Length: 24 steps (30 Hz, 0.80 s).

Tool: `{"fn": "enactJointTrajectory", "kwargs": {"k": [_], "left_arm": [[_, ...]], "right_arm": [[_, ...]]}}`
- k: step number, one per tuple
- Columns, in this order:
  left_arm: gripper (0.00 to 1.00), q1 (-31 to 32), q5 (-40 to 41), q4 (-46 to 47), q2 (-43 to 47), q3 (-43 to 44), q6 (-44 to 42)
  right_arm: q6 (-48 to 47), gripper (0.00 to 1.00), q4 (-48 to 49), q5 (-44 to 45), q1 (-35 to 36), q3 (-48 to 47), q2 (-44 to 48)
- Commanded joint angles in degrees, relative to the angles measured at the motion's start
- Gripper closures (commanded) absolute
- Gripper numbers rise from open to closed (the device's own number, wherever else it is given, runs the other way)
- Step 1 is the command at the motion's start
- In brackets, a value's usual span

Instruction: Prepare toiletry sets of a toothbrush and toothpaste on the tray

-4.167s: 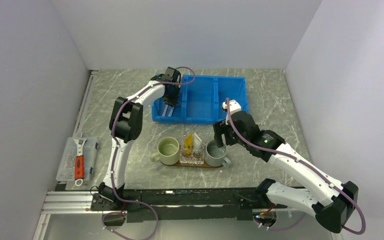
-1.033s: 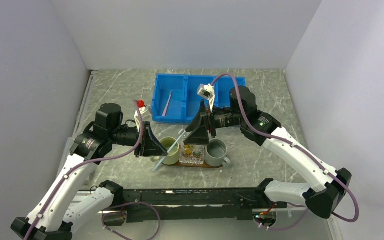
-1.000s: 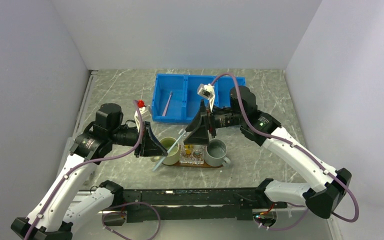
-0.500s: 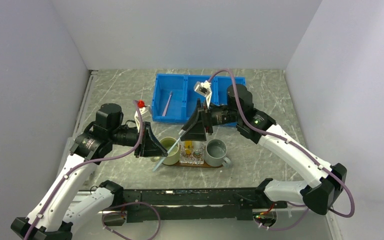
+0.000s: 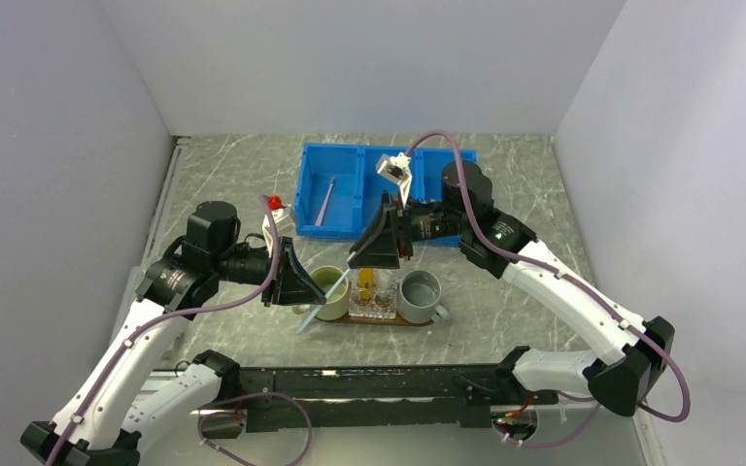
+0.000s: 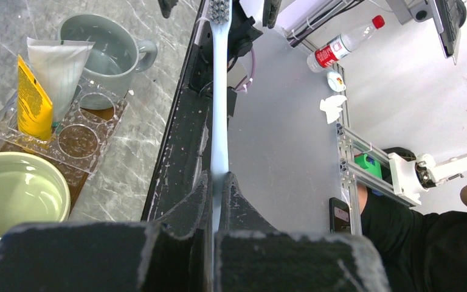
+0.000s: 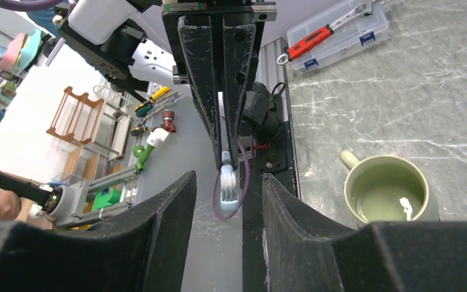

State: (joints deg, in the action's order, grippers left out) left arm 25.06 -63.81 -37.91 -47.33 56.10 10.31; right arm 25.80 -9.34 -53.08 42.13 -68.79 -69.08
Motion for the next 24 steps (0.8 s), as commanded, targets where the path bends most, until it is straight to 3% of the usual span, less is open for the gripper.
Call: {"fn": "enactJointTrajectory", "kwargs": {"k": [1,24], "left_arm": [[1.00,0.2,0.0,0.5,0.4,0.7,-0.8],[1.00,0.2,0.5,-0.2,-0.2,1.8,-1.1]], "right_arm": [[0.3,0.55,2.8,-0.9,0.5,-2.7,-0.1],[-1.1,0.67,1.1,0.0,1.2,-0.3,0.8]]}}
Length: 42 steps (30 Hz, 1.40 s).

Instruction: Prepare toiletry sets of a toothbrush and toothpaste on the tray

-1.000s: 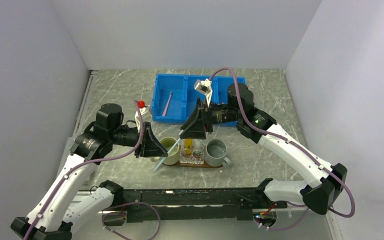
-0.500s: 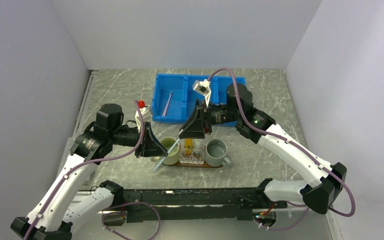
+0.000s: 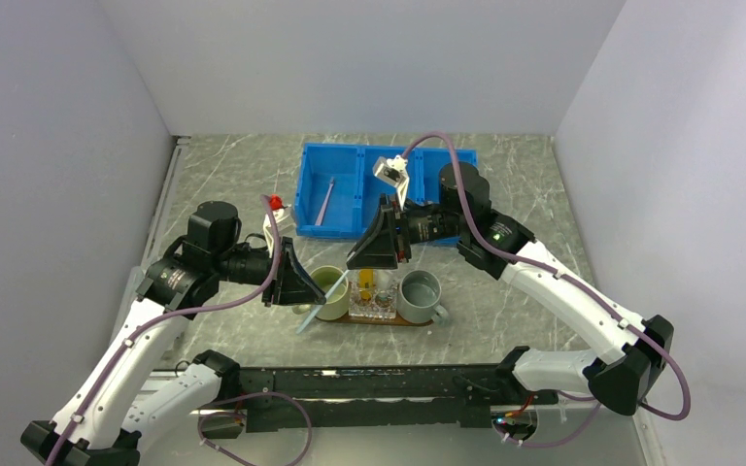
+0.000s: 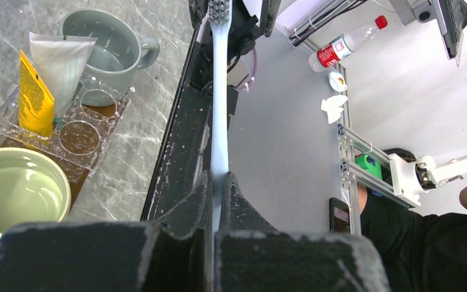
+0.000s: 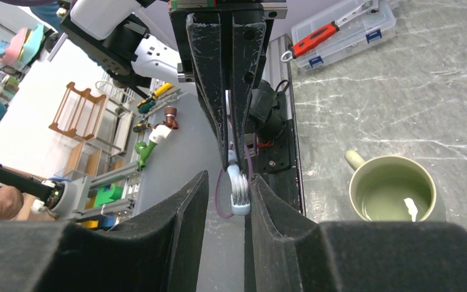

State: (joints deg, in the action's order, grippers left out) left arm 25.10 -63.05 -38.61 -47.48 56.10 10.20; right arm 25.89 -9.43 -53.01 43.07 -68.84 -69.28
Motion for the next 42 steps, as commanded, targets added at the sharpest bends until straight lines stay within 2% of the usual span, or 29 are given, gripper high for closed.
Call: {"fn": "enactJointTrajectory", "kwargs": {"k": [1,12,16,19,22,24,25,28,32,36,42], "left_arm": [[1.00,0.2,-0.2,0.5,-0.1,1.8,-1.0],[1.00,0.1,-0.3,0.1,-0.2,2.4,-1.2],[1.00,0.1,-0.1,0.2,-0.3,2.2,-1.1],[1.00,0.2,-0.1,0.2,-0.3,2.2,-1.2],[1.00,0.1,0.2,0.3,-0.4,2.0,-1.1],[1.00,0.2,0.7,0.5,-0.6,2.1,-0.7],[0.98,0.2,0.6,0.4,-0.8,2.1,-0.6],[0.82,0.2,0.6,0.5,-1.1,2.2,-0.5],[0.53,0.1,2.0,0.5,-0.9,3.1,-0.1],[0.43,0.1,4.5,2.1,-0.1,4.0,2.3],[0.34,0.1,13.2,-1.6,1.3,9.6,1.9]], "right_arm": [[-1.2,0.67,1.1,0.0,0.2,-0.1,1.1],[-1.4,0.66,1.1,0.4,0.3,1.2,1.6],[-1.2,0.70,1.3,0.1,0.2,1.1,1.8],[-0.9,0.81,1.6,-0.3,0.3,1.1,1.7],[-0.8,1.00,1.8,-0.8,0.3,1.0,1.7],[-0.6,1.00,2.2,-1.1,0.3,1.0,1.8],[-0.5,1.00,2.3,-1.2,0.4,1.1,1.9],[-0.8,1.00,1.9,-0.8,0.5,1.0,2.1],[-1.8,1.00,-0.7,0.5,0.7,0.3,2.4],[-4.0,1.00,-5.3,3.9,1.2,-0.9,3.4],[-9.1,1.00,-15.0,10.9,3.4,-3.1,5.0]]}}
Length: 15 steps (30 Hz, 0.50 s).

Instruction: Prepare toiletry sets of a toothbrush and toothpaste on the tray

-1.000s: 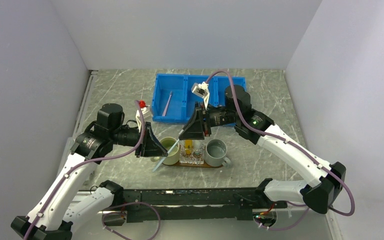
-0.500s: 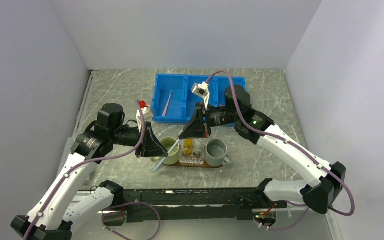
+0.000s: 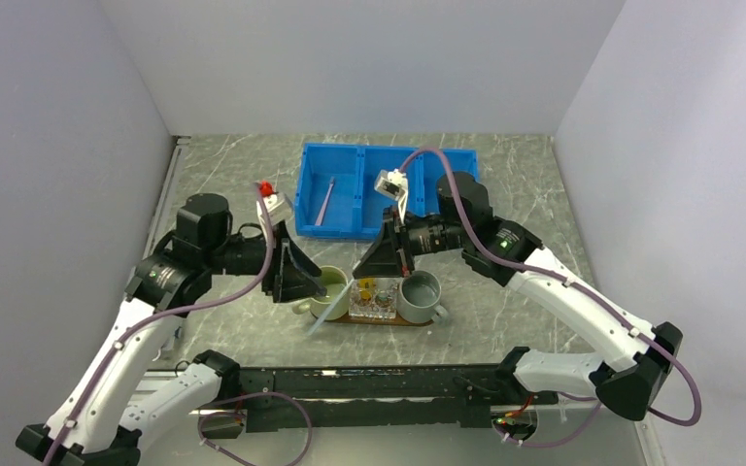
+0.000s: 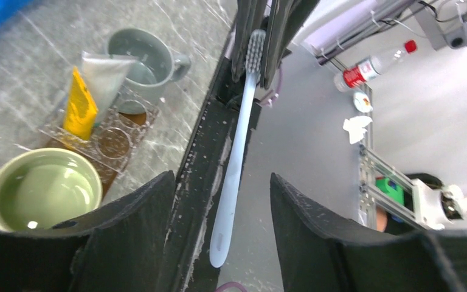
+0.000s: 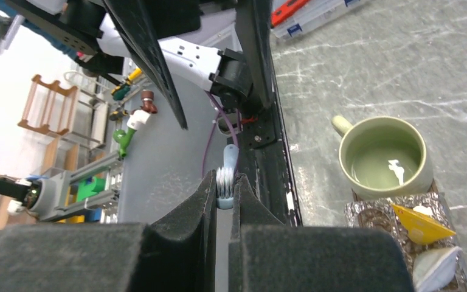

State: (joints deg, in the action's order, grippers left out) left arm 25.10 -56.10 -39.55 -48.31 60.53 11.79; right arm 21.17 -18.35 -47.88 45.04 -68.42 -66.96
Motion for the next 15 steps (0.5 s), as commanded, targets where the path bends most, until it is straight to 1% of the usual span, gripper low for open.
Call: {"fn": "enactJointTrajectory", "kwargs": {"k": [1,4,8,11,15], "left_arm": [[0.32,0.1,7.7,-0.8,2.6,5.7,0.5],[0.28,0.0,12.7,-0.8,4.2,6.8,1.2],[0.25,0.1,18.8,-3.3,5.2,8.8,-0.4],[0.23,0.1,21.3,-4.8,5.6,10.2,-1.0],[0.21,0.1,24.2,-5.7,6.2,11.0,-1.2]], "right_arm": [[-5.0,1.00,-7.5,7.3,2.1,-3.9,3.0],[-6.9,1.00,-11.4,13.3,4.6,-5.2,3.9],[-9.4,1.00,-19.1,25.9,11.1,-9.5,3.4],[-10.0,1.00,-23.6,34.9,16.4,-13.1,2.0],[-9.5,1.00,-28.3,42.8,20.4,-16.0,0.8]]}}
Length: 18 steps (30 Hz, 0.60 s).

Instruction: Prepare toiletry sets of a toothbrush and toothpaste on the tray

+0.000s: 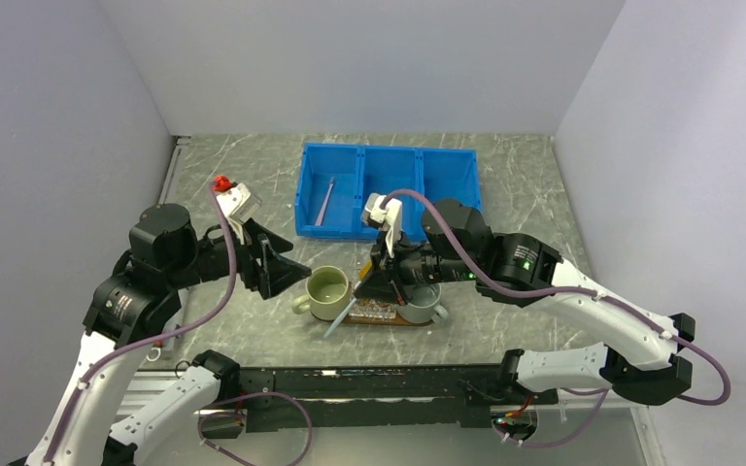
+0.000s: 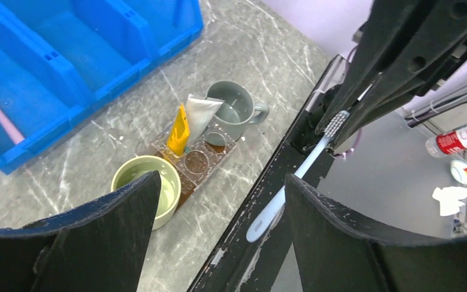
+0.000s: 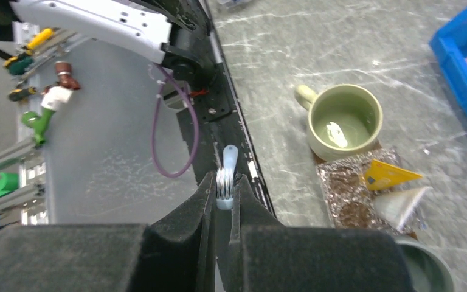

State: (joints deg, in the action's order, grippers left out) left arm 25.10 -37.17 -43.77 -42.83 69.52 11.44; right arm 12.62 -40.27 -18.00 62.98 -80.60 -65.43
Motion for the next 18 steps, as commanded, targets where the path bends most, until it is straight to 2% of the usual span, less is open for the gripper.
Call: {"fn": "enactJointTrajectory", "kwargs": {"k": [1,7,14,18], "left_arm": [[0.20,0.0,5.9,-1.5,0.9,2.0,-0.9],[0.14,0.0,9.9,-1.9,2.3,0.9,-1.4],[0.10,0.0,10.4,-0.9,2.7,-1.1,-1.4],[0.01,0.1,10.4,-0.2,2.5,-1.9,-1.4]], "right_arm": [[-0.6,1.00,-7.2,14.6,3.1,-4.2,-0.6],[2.3,1.00,-10.8,23.8,5.3,-4.3,0.7],[5.2,1.00,-13.6,31.9,6.2,-3.3,2.4],[5.9,1.00,-13.8,36.3,6.6,-2.8,3.1]]}}
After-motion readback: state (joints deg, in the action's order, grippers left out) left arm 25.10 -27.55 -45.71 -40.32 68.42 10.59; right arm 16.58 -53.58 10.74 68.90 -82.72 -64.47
